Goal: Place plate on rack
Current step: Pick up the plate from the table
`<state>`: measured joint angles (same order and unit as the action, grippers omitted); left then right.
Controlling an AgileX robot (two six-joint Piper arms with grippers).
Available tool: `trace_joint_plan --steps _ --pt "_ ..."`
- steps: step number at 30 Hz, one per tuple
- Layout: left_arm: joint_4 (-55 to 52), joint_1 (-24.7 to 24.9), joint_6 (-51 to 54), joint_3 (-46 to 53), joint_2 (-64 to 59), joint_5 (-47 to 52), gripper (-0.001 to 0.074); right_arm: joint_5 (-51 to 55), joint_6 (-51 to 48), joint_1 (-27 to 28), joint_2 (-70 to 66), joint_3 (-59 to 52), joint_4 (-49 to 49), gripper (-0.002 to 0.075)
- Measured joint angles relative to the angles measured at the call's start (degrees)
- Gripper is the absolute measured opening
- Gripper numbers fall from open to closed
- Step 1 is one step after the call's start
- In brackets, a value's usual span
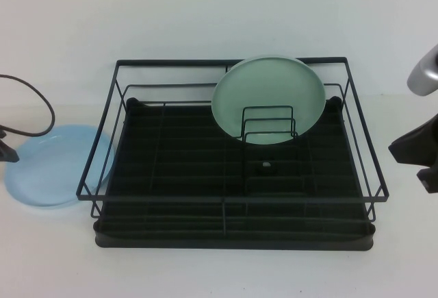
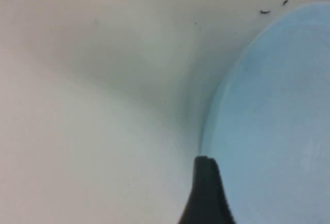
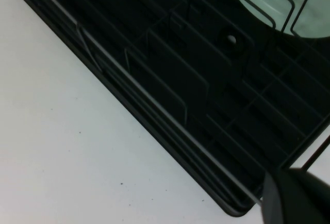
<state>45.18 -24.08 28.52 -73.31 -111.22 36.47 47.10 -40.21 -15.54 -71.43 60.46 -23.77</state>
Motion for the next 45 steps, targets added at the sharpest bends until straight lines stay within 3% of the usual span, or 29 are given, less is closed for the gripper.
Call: trace_joint_plan --steps 14,16,20,31,38,45 --pt "0.9 0.0 1.6 -0.3 -7.1 -1.9 0.0468 -1.2 0.0 0.0 0.0 0.0 0.0 -0.0001" --pt "0.9 0.0 2.3 -0.3 -7.9 -1.2 0.0389 -1.4 0.0 0.0 0.0 0.0 0.0 -0.0001" --pt "0.8 0.0 7.2 -0.3 -8.6 -0.1 0.0006 -1.8 0.0 0.0 0.0 0.0 -0.2 -0.0001" --pt "-0.4 -0.1 7.1 -0.3 -4.1 -3.7 0.0001 -1.9 -0.1 0.0 0.0 0.0 -1.5 -0.0001" --pt "-0.4 -0.1 7.8 -0.3 7.5 -7.6 0.0001 -1.5 -0.1 0.0 0.0 0.0 -1.6 -0.0001" --pt "0.6 -0.2 8.8 -0.3 19.7 -4.3 0.0001 0.4 -0.2 0.0 0.0 2.6 -2.9 -0.0001"
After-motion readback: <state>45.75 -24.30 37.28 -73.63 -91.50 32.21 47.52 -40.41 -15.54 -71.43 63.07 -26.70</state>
